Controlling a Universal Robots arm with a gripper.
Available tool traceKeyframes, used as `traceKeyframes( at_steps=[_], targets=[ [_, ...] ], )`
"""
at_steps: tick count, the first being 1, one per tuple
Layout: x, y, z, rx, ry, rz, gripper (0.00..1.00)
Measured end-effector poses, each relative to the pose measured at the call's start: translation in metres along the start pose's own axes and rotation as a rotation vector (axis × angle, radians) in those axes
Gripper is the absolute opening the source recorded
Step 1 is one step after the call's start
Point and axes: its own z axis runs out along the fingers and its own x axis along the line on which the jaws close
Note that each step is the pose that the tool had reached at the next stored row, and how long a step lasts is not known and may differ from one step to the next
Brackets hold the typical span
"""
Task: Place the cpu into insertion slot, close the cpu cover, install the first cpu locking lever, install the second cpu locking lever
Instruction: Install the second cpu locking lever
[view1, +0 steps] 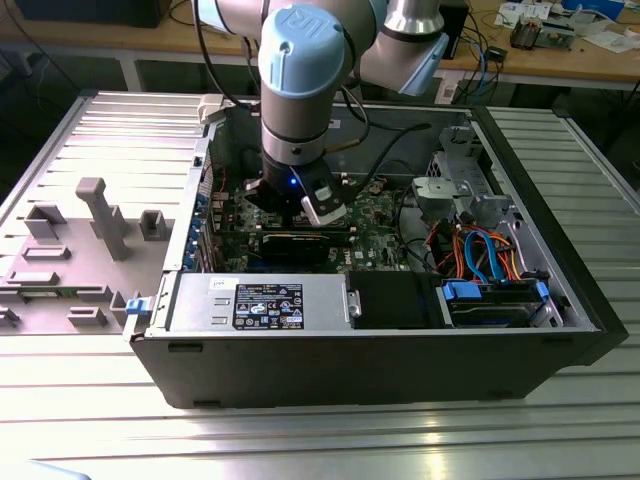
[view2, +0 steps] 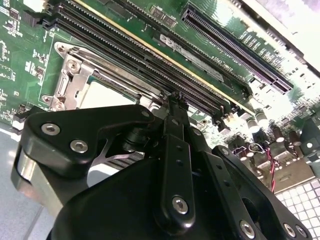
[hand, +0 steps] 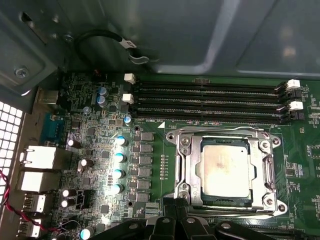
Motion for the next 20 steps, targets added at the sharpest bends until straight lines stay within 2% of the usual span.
traceKeyframes(
  at_steps=[9, 20],
  targets=[
    [0.0008, -0.0003, 0.0021, -0.0168, -0.0009, 0.0, 0.11],
    [0.0022, -0.0004, 0.0033, -0.0176, -0.001, 0.0, 0.11]
  ],
)
